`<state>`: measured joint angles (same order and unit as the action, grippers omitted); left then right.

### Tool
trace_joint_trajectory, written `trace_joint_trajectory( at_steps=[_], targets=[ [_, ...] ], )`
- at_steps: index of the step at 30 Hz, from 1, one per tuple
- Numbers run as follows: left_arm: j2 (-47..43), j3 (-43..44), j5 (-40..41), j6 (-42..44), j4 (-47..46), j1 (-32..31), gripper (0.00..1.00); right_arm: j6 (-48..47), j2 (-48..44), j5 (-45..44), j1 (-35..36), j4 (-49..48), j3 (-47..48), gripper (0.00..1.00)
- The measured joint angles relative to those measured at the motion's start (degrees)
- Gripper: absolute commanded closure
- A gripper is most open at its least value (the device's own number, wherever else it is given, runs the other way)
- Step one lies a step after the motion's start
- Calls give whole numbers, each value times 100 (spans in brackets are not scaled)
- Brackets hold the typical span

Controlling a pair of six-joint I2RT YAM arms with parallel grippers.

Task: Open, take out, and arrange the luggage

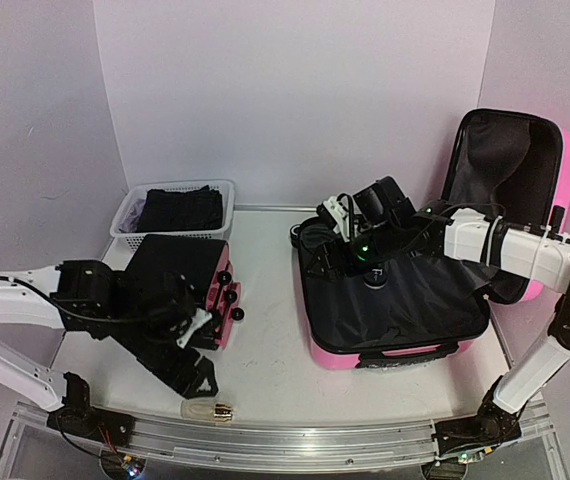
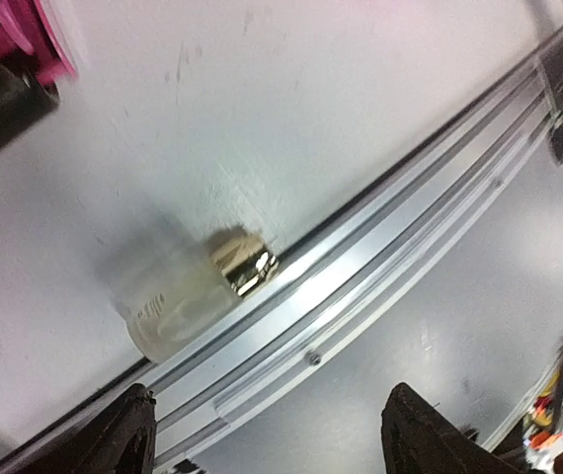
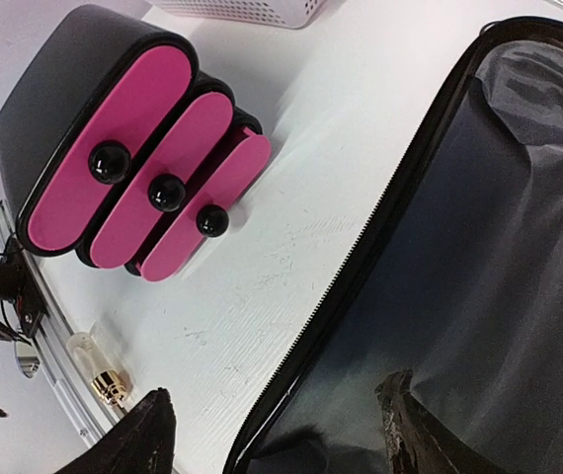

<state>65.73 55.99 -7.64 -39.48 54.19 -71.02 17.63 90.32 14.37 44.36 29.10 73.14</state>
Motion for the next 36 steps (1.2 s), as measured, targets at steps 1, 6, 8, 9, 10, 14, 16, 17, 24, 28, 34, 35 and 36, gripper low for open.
trace_joint_trajectory(
  at_steps=[1,6,8,9,10,14,16,17,24,28,34,35,36],
  targets=[
    [151,-68,35,26,59,-205,21,-33,0,2,7,7,0,29],
    [1311,-83,531,533,140,-811,22,-155,-17,7,9,50,-2,29],
    [1663,-83,737,846,138,-944,25,-173,-103,2,9,59,-33,30],
    [1784,-83,822,968,140,-986,26,-177,-188,0,9,57,-76,30],
    [1912,-83,940,1123,138,-1029,28,-179,-302,-2,9,52,-136,30],
    [2282,26,1244,1635,144,-1106,34,-175,-782,0,7,26,-345,31],
    [2479,195,1296,1849,125,-1123,35,-170,-984,4,7,-20,-435,32],
    [2590,275,1300,1939,107,-1137,35,-166,-1054,4,7,-33,-466,32],
    [3340,463,1067,2302,7,-1156,41,-129,-1198,22,7,-111,-586,32],
    [3480,487,977,2465,48,-1176,53,-127,-1233,20,7,-111,-660,33],
    [3515,605,1362,2441,173,-1150,70,-105,-1237,24,7,-114,-693,33],
    [3517,614,1375,2409,181,-1141,73,-103,-1237,24,7,-114,-693,33],
    [3517,614,1388,2402,184,-1143,76,-94,-1237,24,7,-114,-695,33]
  ],
)
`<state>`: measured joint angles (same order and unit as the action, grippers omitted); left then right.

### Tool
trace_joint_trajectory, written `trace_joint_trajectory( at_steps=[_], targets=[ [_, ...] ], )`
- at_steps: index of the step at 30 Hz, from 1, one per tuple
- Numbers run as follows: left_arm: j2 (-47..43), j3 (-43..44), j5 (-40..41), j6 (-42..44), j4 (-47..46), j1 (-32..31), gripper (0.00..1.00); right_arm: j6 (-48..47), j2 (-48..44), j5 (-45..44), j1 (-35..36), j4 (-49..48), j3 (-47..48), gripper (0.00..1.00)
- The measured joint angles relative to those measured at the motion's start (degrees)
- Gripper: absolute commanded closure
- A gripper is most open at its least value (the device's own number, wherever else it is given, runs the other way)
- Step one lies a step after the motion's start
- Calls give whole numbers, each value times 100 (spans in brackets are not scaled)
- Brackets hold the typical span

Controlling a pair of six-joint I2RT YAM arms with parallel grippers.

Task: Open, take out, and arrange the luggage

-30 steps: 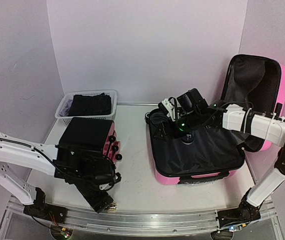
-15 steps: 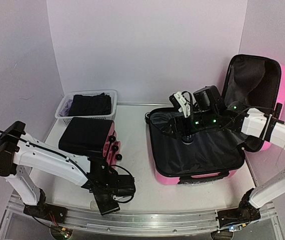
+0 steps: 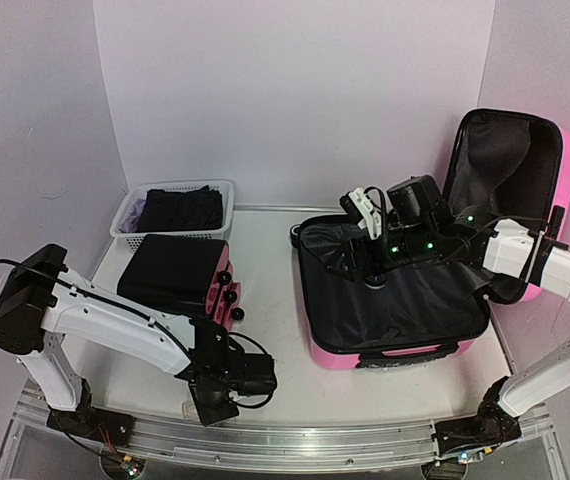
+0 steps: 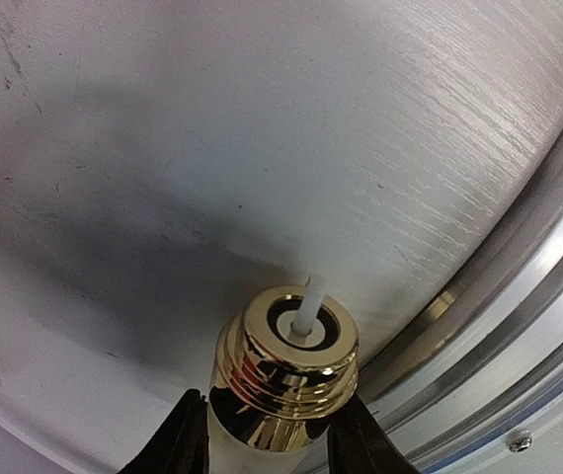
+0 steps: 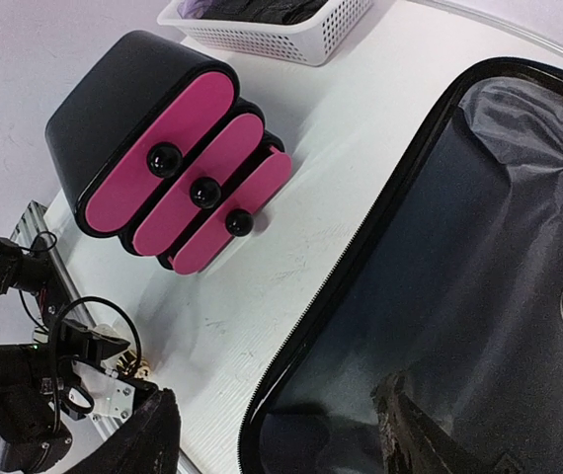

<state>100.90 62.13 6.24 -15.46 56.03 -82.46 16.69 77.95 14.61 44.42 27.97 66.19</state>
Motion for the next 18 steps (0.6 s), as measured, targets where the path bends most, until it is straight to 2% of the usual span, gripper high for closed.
trace_joint_trajectory(
  at_steps=[9,13,18],
  targets=[
    [-249,289,42,22,175,-11,83,208,17,-28,0,4,2,29],
    [-876,645,59,63,208,-11,87,181,251,98,4,7,74,26],
    [-1996,946,155,83,208,96,90,-549,911,227,186,13,411,25]
  ],
)
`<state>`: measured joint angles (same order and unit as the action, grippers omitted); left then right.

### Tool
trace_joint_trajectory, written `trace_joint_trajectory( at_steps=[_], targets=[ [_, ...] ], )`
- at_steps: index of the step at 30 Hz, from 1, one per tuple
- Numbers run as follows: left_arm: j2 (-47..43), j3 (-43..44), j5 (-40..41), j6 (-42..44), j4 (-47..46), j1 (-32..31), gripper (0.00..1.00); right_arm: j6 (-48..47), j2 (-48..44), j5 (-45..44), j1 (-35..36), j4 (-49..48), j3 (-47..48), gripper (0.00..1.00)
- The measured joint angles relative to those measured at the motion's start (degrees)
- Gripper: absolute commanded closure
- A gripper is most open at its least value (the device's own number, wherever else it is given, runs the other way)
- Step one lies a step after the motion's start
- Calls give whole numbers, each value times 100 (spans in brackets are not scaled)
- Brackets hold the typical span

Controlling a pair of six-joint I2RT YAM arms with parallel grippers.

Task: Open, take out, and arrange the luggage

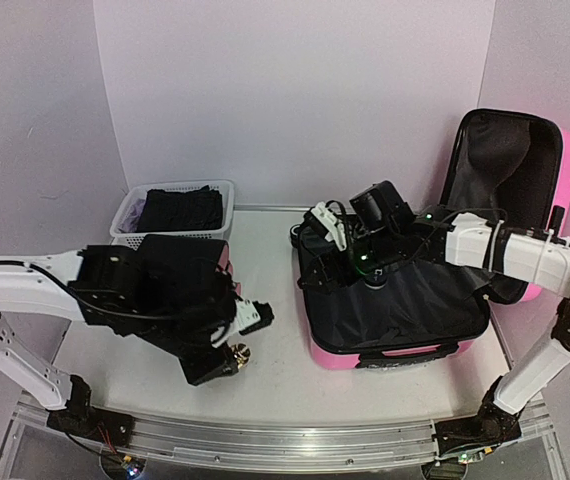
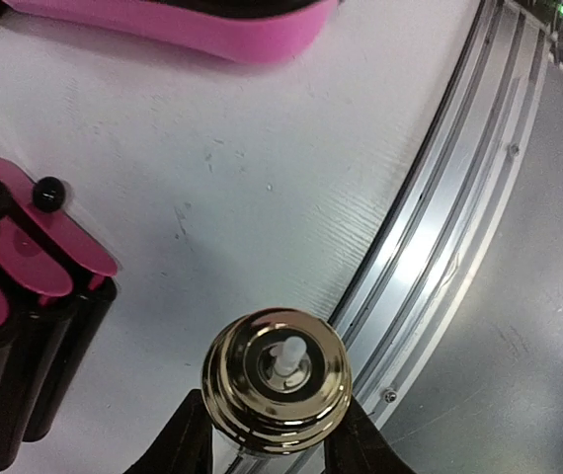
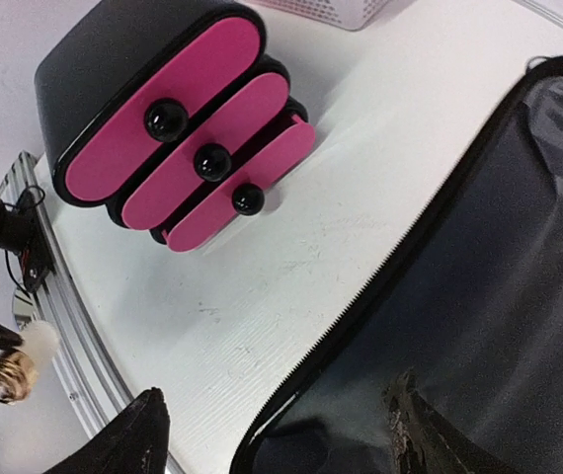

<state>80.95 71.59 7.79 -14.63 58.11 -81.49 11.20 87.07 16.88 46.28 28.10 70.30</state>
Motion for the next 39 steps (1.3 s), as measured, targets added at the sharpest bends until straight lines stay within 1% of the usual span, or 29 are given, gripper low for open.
trace_joint_trajectory(
  at_steps=[3,9,12,14,17,20,25,27,32,37,39],
  targets=[
    [-579,31,24,-20,11,245,90,-754,415,107,164,-42,315,26],
    [-1598,26,245,-186,155,822,91,-2538,1307,861,302,-319,872,29],
    [-2116,26,448,-293,199,1038,91,-3309,1930,1215,367,-378,1305,34],
    [-2452,26,592,-348,192,1193,91,-3574,2273,1364,400,-553,1440,39],
    [-2828,26,654,-382,162,1504,91,-3681,2761,1458,431,-890,1633,40],
    [-2990,26,590,-372,83,1917,91,-3637,3169,1438,452,-1346,1705,41],
    [-2964,-59,144,-291,-96,2621,91,-3451,3781,1329,457,-1884,1976,41],
    [-2909,-98,-66,-262,-144,2798,91,-3379,3923,1268,466,-2024,2046,41],
    [-2846,-190,-470,-168,-238,3058,91,-3252,4046,1141,476,-2326,2085,42],
    [-2850,-221,-710,-160,-271,3217,91,-3169,4046,1115,527,-2623,2085,46],
    [-2855,-251,-807,-164,-273,3281,91,-3130,4046,1119,546,-2723,2085,50]
  ],
)
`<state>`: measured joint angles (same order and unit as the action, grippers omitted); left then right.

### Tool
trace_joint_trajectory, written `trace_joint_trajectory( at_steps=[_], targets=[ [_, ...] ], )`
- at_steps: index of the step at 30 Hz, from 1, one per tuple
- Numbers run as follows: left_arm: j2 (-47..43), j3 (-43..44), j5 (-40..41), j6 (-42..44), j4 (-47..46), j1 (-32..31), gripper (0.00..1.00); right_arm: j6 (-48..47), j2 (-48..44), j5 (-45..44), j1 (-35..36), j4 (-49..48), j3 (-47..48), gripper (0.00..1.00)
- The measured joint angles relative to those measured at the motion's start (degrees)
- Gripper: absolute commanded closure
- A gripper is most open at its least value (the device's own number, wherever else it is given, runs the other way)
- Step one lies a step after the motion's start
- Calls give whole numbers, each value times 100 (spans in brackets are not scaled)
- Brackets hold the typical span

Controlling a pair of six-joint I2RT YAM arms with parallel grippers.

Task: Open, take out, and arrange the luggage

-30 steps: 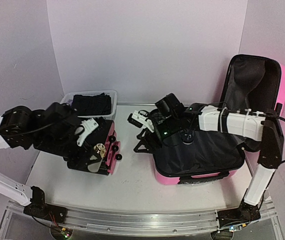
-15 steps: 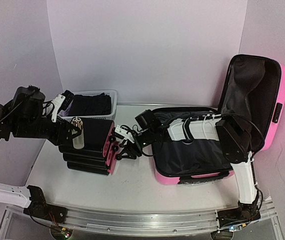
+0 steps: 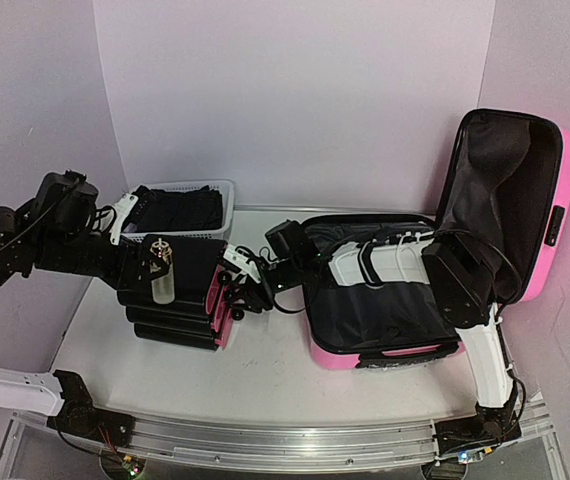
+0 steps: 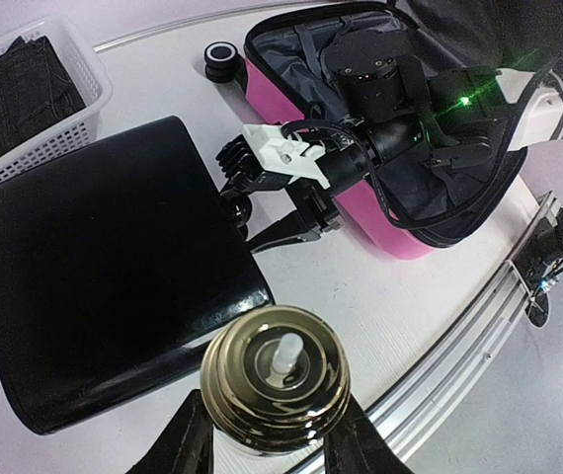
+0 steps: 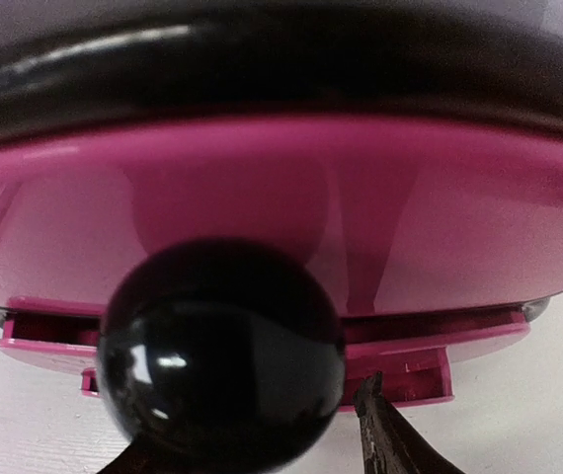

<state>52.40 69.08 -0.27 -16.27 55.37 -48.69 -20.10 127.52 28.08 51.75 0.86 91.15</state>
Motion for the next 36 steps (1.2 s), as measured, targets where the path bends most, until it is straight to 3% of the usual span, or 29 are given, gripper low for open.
trace_joint_trajectory(
  at_steps=[11,20,36],
  targets=[
    [31,-24,-317,-17,0,164,92,66,2,0,33,-160,0,70],
    [356,22,-608,-85,4,297,92,-24,-249,-306,68,-546,-511,76],
    [2973,1434,-2194,-291,-695,586,95,-282,-1388,-804,-83,-872,-2267,79]
  ],
)
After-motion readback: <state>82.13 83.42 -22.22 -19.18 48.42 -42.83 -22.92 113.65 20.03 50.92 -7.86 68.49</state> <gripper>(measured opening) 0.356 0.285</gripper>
